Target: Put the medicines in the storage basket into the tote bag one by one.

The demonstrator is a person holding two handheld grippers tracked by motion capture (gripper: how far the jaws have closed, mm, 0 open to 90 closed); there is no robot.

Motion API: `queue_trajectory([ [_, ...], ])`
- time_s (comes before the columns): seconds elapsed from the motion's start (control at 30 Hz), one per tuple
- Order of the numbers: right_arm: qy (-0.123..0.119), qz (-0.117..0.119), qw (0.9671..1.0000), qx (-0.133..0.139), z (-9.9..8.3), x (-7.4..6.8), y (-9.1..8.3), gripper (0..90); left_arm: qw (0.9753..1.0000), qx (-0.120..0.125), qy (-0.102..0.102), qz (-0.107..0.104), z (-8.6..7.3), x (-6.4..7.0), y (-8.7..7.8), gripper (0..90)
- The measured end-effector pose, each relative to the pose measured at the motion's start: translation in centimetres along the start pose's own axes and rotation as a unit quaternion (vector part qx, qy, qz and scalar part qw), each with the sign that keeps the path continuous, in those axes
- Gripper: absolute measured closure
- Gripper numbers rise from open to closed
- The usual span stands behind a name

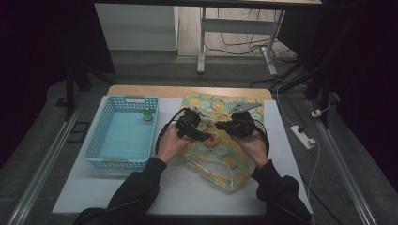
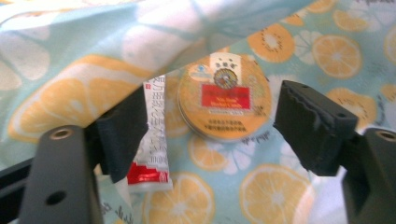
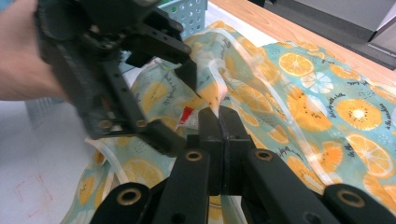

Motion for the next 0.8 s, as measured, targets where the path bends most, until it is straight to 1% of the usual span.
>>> queue_trajectory([
  [0.07, -0.001, 0.000, 1.0000, -0.001, 0.0, 0.0, 0.0, 90.0, 1.0000, 0.001, 0.001, -0.004, -0.1, 0.1, -0.3, 21.8],
  [0.1, -0.001, 0.000, 1.0000, -0.001, 0.0, 0.0, 0.0, 90.0, 0.9999, 0.005, -0.003, -0.012, -0.2, 0.4, -0.7, 20.9],
  [0.13, -0.001, 0.001, 1.0000, -0.001, 0.0, -0.1, 0.0, 90.0, 0.9999, 0.005, -0.003, -0.012, -0.2, 0.4, -0.7, 20.5],
  [0.27, -0.002, 0.001, 1.0000, -0.003, -0.1, -0.1, 0.1, 90.0, 0.9998, 0.010, -0.004, -0.017, -0.5, 0.6, -1.6, 17.8],
  [0.3, -0.001, 0.001, 1.0000, -0.003, -0.1, -0.1, 0.1, 90.0, 0.9997, 0.012, -0.006, -0.022, -0.6, 0.7, -1.8, 15.1],
  [0.33, -0.001, 0.001, 1.0000, -0.003, -0.1, -0.1, 0.1, 90.0, 0.9995, 0.014, -0.008, -0.026, -0.6, 0.7, -2.0, 15.1],
  [0.37, 0.000, 0.001, 1.0000, -0.002, 0.0, -0.1, 0.1, 90.0, 0.9995, 0.014, -0.008, -0.029, -0.7, 0.7, -2.2, 12.1],
  [0.6, -0.001, 0.001, 1.0000, -0.004, 0.0, -0.1, 0.1, 90.0, 0.9986, 0.025, -0.017, -0.044, -1.4, 0.5, -3.5, 4.7],
  [0.73, -0.002, 0.001, 1.0000, -0.004, 0.0, -0.1, 0.1, 90.0, 0.9985, 0.026, -0.017, -0.045, -2.0, 0.2, -4.0, 1.5],
  [0.8, -0.002, 0.001, 1.0000, -0.004, 0.0, -0.1, 0.1, 90.0, 0.9979, 0.032, -0.021, -0.053, -2.2, 0.0, -4.4, 1.1],
])
Point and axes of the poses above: each handheld gripper's, and its own axes: y roughly forward along the jaws, z roughly out of its top, x roughly to its right, the point moved 10 cm from there along y, roughly forward along the jaws, and after that the axes turned 13 degrees about -y, right-handed, at the moved point
